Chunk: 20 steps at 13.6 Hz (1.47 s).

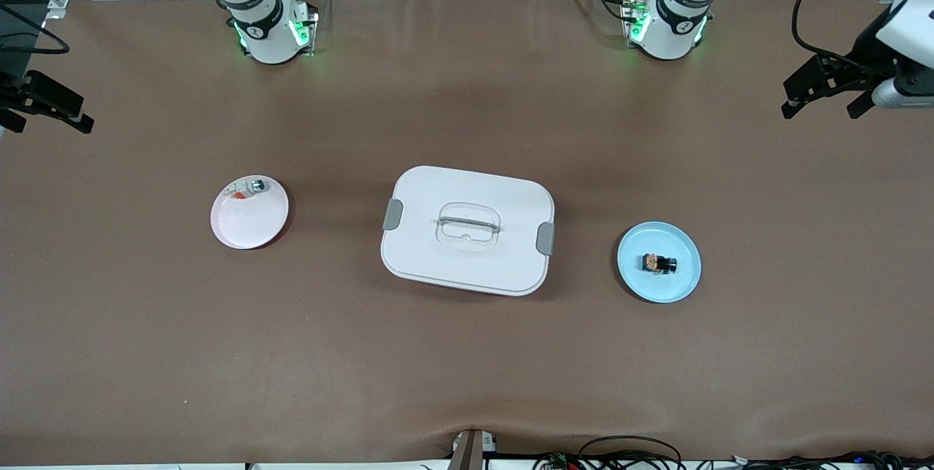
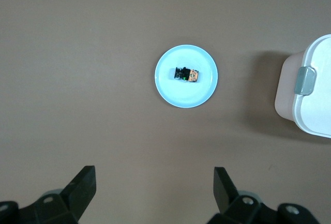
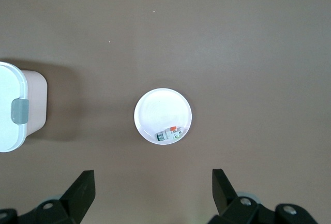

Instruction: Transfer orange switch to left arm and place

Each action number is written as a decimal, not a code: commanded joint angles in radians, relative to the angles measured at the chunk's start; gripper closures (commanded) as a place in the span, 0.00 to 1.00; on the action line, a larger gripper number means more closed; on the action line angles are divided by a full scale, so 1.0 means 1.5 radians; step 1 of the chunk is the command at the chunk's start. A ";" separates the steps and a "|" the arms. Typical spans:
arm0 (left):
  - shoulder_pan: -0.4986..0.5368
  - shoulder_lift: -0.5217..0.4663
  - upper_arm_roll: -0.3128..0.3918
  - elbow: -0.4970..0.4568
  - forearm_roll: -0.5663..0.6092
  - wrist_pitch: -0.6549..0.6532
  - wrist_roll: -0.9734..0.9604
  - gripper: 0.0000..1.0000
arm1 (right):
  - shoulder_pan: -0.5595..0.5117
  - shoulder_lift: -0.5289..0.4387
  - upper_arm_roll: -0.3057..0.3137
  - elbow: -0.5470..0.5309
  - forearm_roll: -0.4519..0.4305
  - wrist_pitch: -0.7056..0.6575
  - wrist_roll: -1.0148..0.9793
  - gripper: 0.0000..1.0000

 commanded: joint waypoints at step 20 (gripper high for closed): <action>-0.004 0.018 -0.003 0.045 -0.003 -0.110 0.003 0.00 | -0.002 -0.013 0.002 -0.006 0.000 -0.014 0.057 0.00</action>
